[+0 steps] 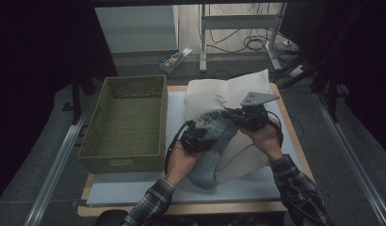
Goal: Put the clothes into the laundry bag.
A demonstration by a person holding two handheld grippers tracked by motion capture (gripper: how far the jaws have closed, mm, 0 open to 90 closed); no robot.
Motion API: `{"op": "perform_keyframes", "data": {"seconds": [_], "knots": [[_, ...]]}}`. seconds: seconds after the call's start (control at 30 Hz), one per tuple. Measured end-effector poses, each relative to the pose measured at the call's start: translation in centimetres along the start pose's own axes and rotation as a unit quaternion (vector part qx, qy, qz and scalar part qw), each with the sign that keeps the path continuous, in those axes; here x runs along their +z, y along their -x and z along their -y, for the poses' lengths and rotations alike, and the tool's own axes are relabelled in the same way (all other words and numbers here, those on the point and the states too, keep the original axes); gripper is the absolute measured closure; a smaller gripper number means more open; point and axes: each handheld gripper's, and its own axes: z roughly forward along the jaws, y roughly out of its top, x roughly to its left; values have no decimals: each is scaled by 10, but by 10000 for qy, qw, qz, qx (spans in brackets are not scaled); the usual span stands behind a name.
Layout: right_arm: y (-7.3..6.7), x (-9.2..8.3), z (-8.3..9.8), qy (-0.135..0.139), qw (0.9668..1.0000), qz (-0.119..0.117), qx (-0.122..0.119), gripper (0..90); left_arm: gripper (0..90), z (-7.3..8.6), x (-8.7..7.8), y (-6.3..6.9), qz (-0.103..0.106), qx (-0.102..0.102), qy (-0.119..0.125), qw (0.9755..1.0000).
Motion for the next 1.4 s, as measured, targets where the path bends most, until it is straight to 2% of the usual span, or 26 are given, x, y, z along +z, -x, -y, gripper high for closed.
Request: {"op": "perform_keyframes", "data": {"seconds": [0.37, 0.47, 0.53, 0.6, 0.83, 1.13, 1.4], "knots": [[0, -1, 0, -9, 10000, 82, 16, 830, 647, -3, 6, -1, -105, 23, -87, 9999], [-1, 0, 0, -22, 9999, 109, -24, 830, 647, -4, 8, -1, -105, -23, -133, 9999], [-2, 0, 0, -9, 10000, 35, -9, 830, 646, -5, 9, -1, -108, -20, -186, 9998], [-4, 1, -1, -37, 9999, 49, -85, 830, 646, -5, 10, -2, -95, -56, -158, 9998], [-6, 1, -1, -38, 10000, 7, -89, 831, 646, -7, 10, -5, -88, -131, -111, 9998], [-7, 2, -1, -44, 10000, -22, -84, 831, 646, -14, 15, -1, -166, -107, -111, 9997], [-9, 2, 0, -65, 9999, -68, -82, 832, 645, -19, 17, -5, -80, -234, -5, 9997]]}}
